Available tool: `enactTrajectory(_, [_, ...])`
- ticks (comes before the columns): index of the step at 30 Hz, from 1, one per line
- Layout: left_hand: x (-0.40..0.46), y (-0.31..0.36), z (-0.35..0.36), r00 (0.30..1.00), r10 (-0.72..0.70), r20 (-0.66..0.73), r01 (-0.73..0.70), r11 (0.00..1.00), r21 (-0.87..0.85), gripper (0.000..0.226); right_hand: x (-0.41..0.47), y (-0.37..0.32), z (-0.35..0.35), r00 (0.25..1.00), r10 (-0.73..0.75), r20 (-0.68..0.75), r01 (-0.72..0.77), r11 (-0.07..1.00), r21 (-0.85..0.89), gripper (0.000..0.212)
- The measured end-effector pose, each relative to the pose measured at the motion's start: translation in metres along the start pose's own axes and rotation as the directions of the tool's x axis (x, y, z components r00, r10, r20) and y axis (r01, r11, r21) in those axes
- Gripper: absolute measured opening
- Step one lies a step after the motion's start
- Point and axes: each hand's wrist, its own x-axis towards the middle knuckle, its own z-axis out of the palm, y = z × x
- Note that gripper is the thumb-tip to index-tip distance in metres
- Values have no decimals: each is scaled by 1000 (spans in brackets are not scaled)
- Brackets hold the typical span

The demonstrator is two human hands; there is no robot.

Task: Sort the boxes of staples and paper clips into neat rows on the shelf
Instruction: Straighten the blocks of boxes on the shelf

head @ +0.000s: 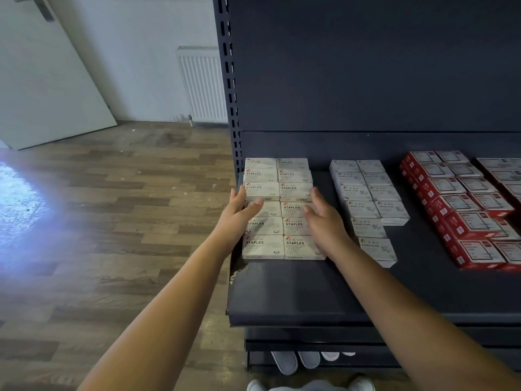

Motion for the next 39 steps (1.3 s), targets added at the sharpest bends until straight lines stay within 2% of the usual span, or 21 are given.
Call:
enactTrajectory(5, [7, -3, -5, 999, -27, 27, 26, 999, 38, 49, 5, 0, 5, 999, 27, -31, -28, 999, -43, 56])
enactTrajectory(7, [11, -2, -8, 997, -42, 57, 45, 998, -42, 39, 7, -3, 5, 999, 29, -27, -30, 999, -37, 62])
enactTrajectory(9, [15, -1, -8, 997, -80, 11, 81, 979, -189, 28, 10, -7, 2, 998, 55, -1, -55, 998, -5, 70])
enactTrajectory(10, [18, -3, -9, 995, -100, -8, 96, 968, -233, 32, 12, -10, 0, 997, 80, 8, -80, 997, 20, 74])
enactTrajectory(13, [33, -13, -11, 987, -158, -8, 151, 953, -261, 78, 19, -22, -8, 991, 130, 21, -131, 988, 81, 78])
enactTrajectory(16, [55, -40, -14, 984, -178, -9, 167, 938, -303, 78, 24, -24, -9, 994, 110, 19, -111, 992, 67, 76])
enactTrajectory(18, [47, -28, -12, 984, -177, -3, 167, 935, -313, 77, 23, -21, -7, 993, 114, 23, -115, 991, 64, 79])
enactTrajectory(20, [41, -18, -11, 986, -162, -26, 143, 927, -347, 63, 24, -20, -6, 993, 119, 21, -120, 990, 77, 81])
enactTrajectory(22, [37, -12, -11, 989, -140, -56, 115, 940, -321, 53, 26, -20, -7, 991, 135, 14, -136, 988, 77, 80])
enactTrajectory(27, [48, -9, -22, 992, -45, -117, 36, 996, -78, 50, 35, -26, -6, 990, 132, -38, -130, 989, 68, 71])
enactTrajectory(30, [58, 2, -22, 985, -100, -143, 81, 988, -133, 52, 44, -32, -3, 985, 163, -59, -154, 979, 134, 75])
enactTrajectory(33, [63, 7, -16, 981, -174, -91, 156, 972, -178, 45, 55, -37, -5, 984, 172, -53, -161, 974, 159, 78])
enactTrajectory(36, [66, 0, -11, 979, -156, -131, 131, 974, -185, 51, 62, -41, -7, 985, 170, -7, -169, 982, 86, 77])
enactTrajectory(39, [66, -3, -11, 981, -132, -145, 119, 989, -89, 72, 65, -41, -10, 982, 190, 12, -190, 977, 92, 82])
